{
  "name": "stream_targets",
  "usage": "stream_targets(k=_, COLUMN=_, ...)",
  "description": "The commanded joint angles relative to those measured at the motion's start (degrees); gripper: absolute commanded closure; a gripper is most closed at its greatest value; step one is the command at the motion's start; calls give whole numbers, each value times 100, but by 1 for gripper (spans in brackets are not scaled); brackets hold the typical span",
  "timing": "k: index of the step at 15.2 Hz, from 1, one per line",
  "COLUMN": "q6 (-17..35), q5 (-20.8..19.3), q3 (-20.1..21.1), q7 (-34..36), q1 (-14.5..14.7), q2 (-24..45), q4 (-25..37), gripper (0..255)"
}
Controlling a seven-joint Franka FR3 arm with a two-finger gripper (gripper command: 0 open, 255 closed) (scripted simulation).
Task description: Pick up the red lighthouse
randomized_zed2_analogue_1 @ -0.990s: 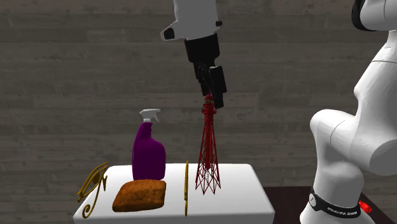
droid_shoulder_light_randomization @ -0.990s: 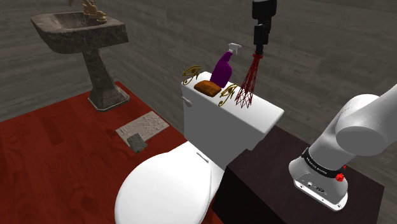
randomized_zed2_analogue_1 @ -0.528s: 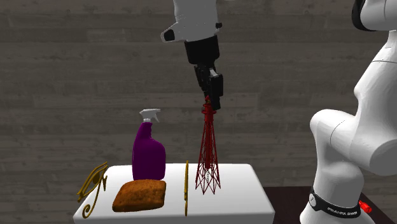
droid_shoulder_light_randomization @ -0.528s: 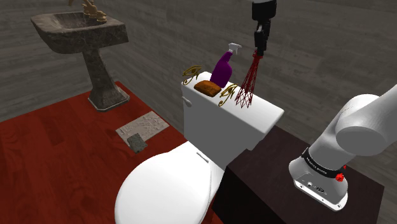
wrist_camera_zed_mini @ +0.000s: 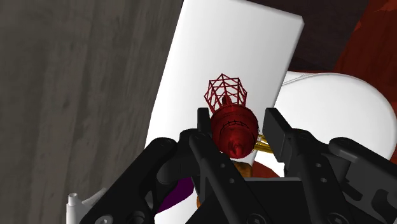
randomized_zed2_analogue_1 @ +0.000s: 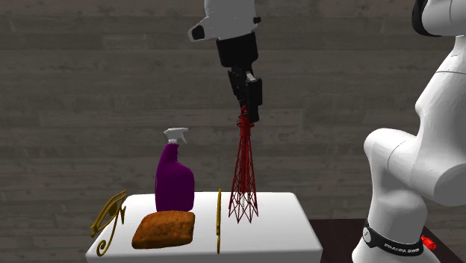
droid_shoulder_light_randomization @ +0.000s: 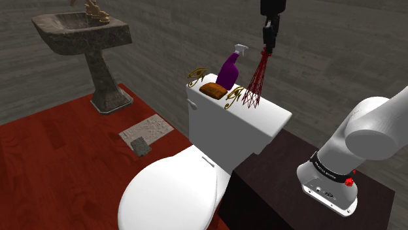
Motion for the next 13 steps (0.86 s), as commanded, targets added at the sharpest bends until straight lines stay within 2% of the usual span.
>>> stream_targets(k=1, q6=-148, q5=-2, q3=7, q7=-16, q1=0, q2=31, q4=179, gripper=255)
stream_targets(k=11, q6=-915, q5=-34, q3=32, q7=-127, q1=-13, q2=262, q4=1185, gripper=255)
stream_targets(k=13, q6=-927, q5=-35, q3=33, q7=-129, q1=-13, q2=266, q4=1201, gripper=255)
